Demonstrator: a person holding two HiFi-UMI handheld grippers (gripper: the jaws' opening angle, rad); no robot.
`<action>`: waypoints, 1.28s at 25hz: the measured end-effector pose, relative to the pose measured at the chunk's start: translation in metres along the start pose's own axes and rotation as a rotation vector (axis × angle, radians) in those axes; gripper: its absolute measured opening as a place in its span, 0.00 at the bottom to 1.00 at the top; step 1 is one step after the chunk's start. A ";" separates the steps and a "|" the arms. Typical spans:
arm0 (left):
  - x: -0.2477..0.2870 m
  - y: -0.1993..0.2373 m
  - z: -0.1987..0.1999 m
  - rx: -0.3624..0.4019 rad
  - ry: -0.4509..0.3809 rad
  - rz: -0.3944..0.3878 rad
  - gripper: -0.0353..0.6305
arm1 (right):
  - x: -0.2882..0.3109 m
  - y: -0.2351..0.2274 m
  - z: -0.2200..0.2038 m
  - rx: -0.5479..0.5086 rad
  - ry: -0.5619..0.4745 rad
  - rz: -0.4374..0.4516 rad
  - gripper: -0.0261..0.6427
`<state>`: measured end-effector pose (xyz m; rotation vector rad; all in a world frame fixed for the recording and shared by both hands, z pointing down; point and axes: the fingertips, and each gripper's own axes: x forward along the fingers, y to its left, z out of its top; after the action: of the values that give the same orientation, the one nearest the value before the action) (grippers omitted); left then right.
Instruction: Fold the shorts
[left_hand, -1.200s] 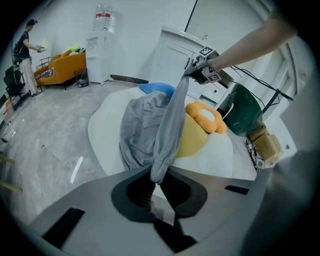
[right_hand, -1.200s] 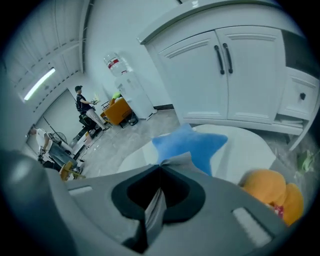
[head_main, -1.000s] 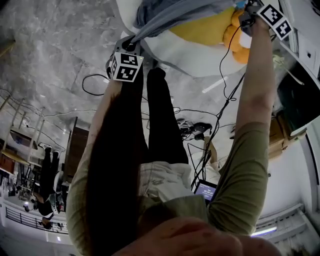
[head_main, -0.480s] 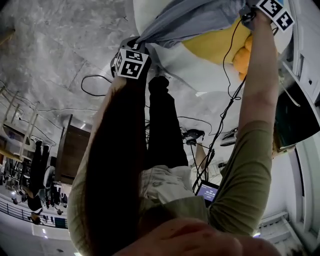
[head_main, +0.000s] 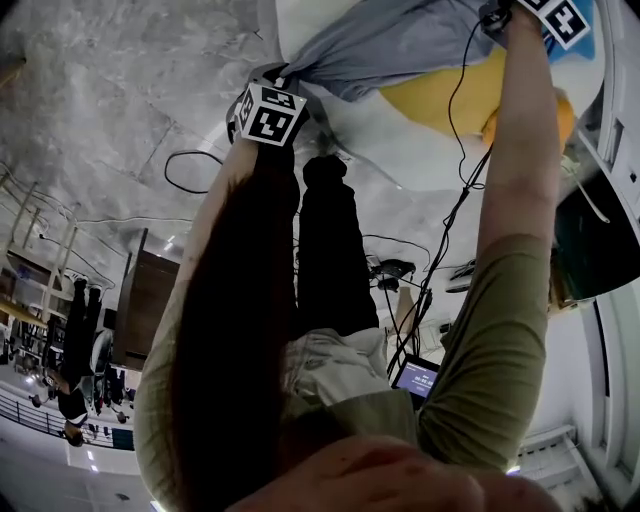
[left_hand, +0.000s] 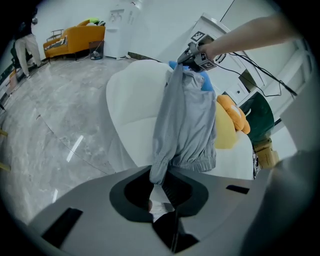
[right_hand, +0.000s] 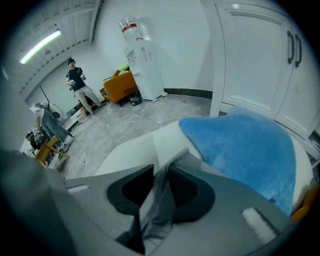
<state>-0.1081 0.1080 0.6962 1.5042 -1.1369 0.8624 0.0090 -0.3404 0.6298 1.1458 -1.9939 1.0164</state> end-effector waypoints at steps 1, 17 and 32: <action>0.002 0.000 0.000 0.000 0.004 -0.005 0.15 | -0.004 0.001 0.001 0.006 -0.006 0.009 0.22; -0.054 -0.014 0.025 0.113 0.048 -0.076 0.52 | -0.155 0.037 -0.226 0.063 0.213 0.224 0.53; -0.034 -0.012 0.020 0.199 0.074 -0.064 0.52 | -0.122 0.092 -0.400 0.288 0.307 0.046 0.53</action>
<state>-0.1075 0.0970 0.6565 1.6477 -0.9664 1.0021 0.0326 0.0796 0.7088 1.0180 -1.6752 1.4450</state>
